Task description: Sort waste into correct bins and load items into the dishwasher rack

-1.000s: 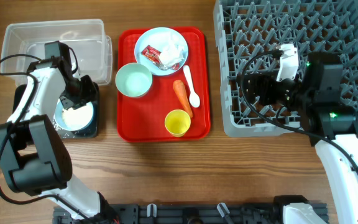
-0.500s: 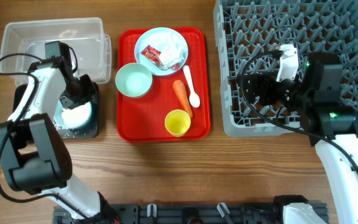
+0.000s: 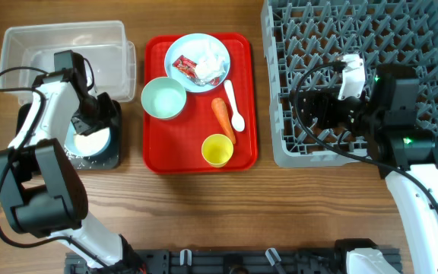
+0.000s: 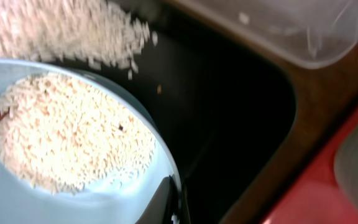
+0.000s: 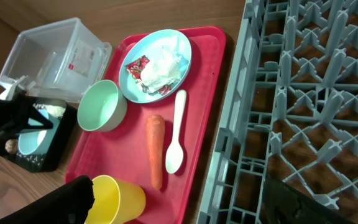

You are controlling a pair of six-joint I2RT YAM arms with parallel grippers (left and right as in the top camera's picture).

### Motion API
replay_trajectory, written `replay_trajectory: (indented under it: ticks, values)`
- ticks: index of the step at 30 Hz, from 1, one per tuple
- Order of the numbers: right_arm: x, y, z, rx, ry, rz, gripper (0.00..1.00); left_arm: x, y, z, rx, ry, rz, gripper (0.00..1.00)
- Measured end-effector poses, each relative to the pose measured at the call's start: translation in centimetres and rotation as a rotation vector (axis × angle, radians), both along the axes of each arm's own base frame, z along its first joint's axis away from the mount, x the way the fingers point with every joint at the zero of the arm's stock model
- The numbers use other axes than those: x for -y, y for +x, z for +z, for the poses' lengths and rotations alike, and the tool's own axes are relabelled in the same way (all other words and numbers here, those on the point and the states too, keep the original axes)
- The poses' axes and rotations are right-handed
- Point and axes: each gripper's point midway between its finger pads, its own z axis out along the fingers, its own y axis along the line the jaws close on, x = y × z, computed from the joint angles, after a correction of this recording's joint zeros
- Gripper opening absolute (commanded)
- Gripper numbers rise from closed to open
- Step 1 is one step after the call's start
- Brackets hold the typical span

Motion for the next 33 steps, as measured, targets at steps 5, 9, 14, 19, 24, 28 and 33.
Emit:
replay_trajectory:
  ticks: [5,9,14,19,24,28,33]
  values:
    - [0.0,-0.1,-0.1,-0.006,0.000,0.000,0.89,0.8,-1.8,0.4,-0.089,-0.045,0.006,0.04]
    - [0.0,-0.1,-0.1,-0.007,0.000,0.000,0.89,1.3,-2.2,1.2,-0.119,-0.076,0.008,0.04]
    - [0.0,-0.1,-0.1,-0.007,-0.001,-0.001,0.89,1.5,-0.9,2.4,-0.080,-0.090,0.009,0.04]
    - [0.1,-0.1,-0.1,-0.011,0.003,-0.009,0.89,1.7,-0.5,3.1,-0.063,-0.107,0.003,0.04]
    - [0.1,-0.1,-0.1,-0.020,0.014,-0.018,0.89,2.6,-1.0,5.5,-0.032,-0.261,-0.046,0.04]
    - [0.1,-0.1,-0.1,-0.025,0.020,-0.025,0.89,0.4,-0.7,7.9,0.091,-0.385,0.004,0.04]
    - [0.0,-0.1,-0.1,-0.025,0.021,-0.024,0.89,-3.5,-0.8,9.6,0.235,-0.508,0.096,0.04]
